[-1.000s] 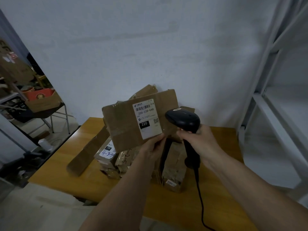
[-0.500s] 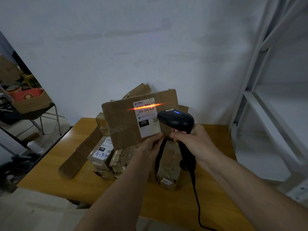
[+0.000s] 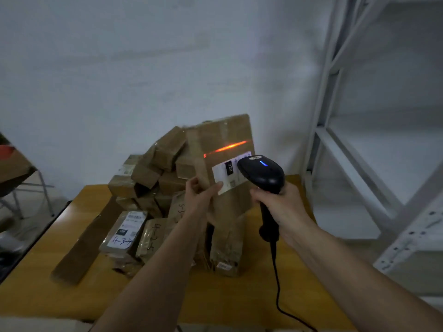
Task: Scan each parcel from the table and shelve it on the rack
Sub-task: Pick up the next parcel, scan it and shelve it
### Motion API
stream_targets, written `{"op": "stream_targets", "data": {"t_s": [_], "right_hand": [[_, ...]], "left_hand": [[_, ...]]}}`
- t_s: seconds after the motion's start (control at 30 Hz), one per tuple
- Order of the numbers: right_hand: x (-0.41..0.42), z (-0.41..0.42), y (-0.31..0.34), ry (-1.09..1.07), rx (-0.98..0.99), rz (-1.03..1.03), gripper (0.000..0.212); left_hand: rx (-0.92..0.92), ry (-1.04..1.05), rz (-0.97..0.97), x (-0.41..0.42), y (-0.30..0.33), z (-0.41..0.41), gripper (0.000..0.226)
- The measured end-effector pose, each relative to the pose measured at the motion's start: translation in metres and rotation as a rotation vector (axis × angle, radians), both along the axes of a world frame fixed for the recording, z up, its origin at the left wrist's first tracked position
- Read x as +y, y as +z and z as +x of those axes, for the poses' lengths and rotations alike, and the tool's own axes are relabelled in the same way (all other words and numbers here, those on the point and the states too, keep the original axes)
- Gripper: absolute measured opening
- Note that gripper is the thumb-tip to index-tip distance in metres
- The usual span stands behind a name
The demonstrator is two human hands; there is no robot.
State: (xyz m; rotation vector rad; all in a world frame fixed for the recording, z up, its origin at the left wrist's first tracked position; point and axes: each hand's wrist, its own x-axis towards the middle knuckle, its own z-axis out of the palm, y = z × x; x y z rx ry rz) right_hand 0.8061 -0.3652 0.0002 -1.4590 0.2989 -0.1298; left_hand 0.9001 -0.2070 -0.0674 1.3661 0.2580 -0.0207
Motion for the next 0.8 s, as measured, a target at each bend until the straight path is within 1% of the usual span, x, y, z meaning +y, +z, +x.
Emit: {"op": "stream_targets", "data": {"t_s": [0.07,0.13,0.2,0.27,0.4,0.5,0.57,0.67,0.73,0.8], "right_hand": [[-0.009,-0.003,-0.002,-0.081,0.037,-0.014,0.014],[-0.016,-0.007,-0.005,-0.154,0.046,-0.002,0.016],[-0.021,-0.013,-0.008,-0.234,0.041,0.01,0.018],[-0.024,-0.021,-0.012,-0.318,0.051,0.01,0.018],[-0.027,-0.043,-0.022,-0.48,0.105,0.001,0.016],[-0.028,-0.065,-0.031,-0.593,0.155,0.001,0.014],[-0.03,-0.08,-0.036,-0.648,0.185,-0.01,0.013],[-0.032,-0.102,-0.04,-0.698,0.218,-0.039,0.011],[-0.034,-0.117,-0.041,-0.722,0.225,-0.047,0.01],[-0.038,-0.132,-0.043,-0.744,0.23,-0.05,0.009]], "left_hand": [[-0.073,-0.035,0.194,-0.008,-0.002,0.006,0.064],[-0.204,-0.064,0.374,-0.016,-0.007,0.009,0.061],[-0.313,-0.082,0.487,-0.022,-0.011,0.009,0.057],[-0.356,-0.141,0.546,-0.027,-0.012,0.008,0.057],[-0.432,-0.375,0.709,-0.032,-0.018,0.004,0.079],[-0.495,-0.635,0.804,-0.036,-0.026,-0.005,0.081],[-0.471,-0.831,0.831,-0.039,-0.03,-0.012,0.081],[-0.424,-1.079,0.906,-0.05,-0.039,-0.026,0.088],[-0.463,-1.155,0.938,-0.061,-0.045,-0.037,0.083],[-0.491,-1.179,0.921,-0.075,-0.047,-0.049,0.081]]}}
